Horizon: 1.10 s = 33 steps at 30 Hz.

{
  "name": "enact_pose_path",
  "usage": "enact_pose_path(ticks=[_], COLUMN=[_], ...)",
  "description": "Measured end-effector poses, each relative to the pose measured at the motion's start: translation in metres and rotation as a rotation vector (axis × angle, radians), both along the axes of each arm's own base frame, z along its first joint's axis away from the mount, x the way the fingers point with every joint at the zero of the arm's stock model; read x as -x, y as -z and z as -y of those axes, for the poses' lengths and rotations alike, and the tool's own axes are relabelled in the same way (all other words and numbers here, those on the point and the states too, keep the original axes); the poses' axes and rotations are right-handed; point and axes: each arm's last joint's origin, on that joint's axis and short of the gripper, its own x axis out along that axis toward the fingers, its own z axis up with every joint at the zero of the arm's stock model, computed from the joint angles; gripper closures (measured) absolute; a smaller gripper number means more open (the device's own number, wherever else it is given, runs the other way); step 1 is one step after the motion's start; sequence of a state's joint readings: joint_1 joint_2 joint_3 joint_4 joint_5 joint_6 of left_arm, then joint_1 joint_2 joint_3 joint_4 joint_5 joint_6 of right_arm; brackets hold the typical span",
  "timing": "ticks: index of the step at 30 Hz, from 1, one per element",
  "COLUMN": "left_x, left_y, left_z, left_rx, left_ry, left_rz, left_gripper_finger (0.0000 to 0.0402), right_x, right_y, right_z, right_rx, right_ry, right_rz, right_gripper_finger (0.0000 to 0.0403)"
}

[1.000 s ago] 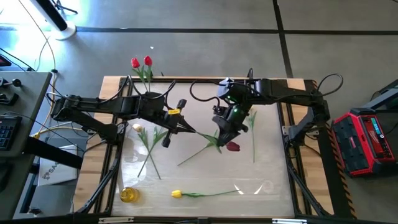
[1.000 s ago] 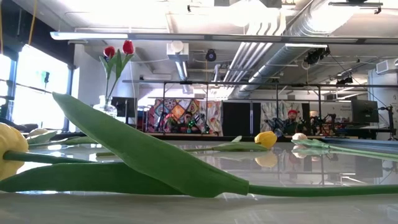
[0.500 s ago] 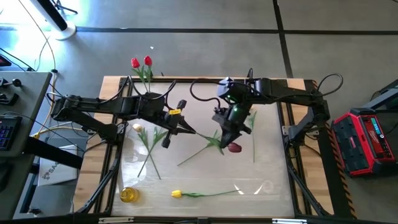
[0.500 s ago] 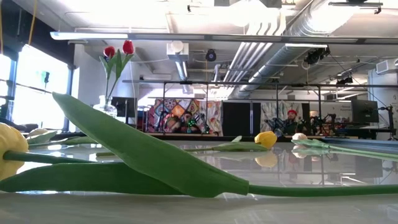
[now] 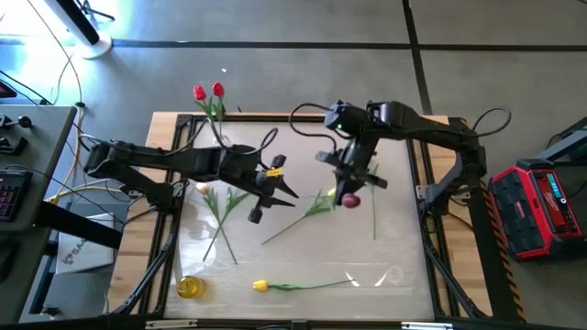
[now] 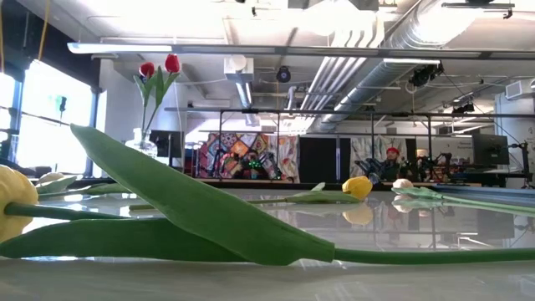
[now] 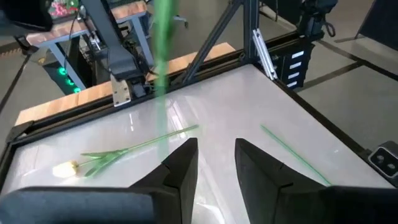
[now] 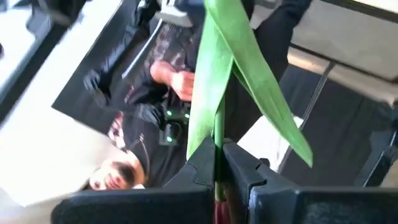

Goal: Sort flowers into vase by color
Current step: Put the right dark red flower into the transparent vase

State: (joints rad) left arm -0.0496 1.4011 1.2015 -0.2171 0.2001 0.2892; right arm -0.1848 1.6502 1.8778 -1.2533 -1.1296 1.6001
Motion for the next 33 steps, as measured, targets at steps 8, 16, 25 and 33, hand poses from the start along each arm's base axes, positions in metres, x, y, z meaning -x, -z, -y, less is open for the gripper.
enact_pose_path(ticks=[8, 16, 25, 33], left_x=[-0.014, -0.017, -0.018, -0.017], left_y=[0.008, 0.001, -0.003, 0.001], left_z=[-0.003, -0.011, -0.027, -0.029], left_rx=[-0.001, 0.038, 0.113, 0.064], left_ry=[-0.13, -0.142, -0.175, -0.167], left_rz=[0.015, 0.09, 0.119, 0.084], left_gripper_finger=[0.0299, 0.0299, 0.0299, 0.03], right_x=[0.025, 0.026, 0.0, -0.031], right_y=[0.008, -0.008, -0.026, -0.02], right_z=[0.012, 0.028, 0.045, 0.05], right_rx=[-0.08, -0.099, -0.081, -0.093], right_ry=[0.046, 0.117, 0.166, 0.152], right_rz=[-0.279, -0.272, -0.204, -0.197], right_gripper_finger=[0.0399, 0.0399, 0.0399, 0.0399])
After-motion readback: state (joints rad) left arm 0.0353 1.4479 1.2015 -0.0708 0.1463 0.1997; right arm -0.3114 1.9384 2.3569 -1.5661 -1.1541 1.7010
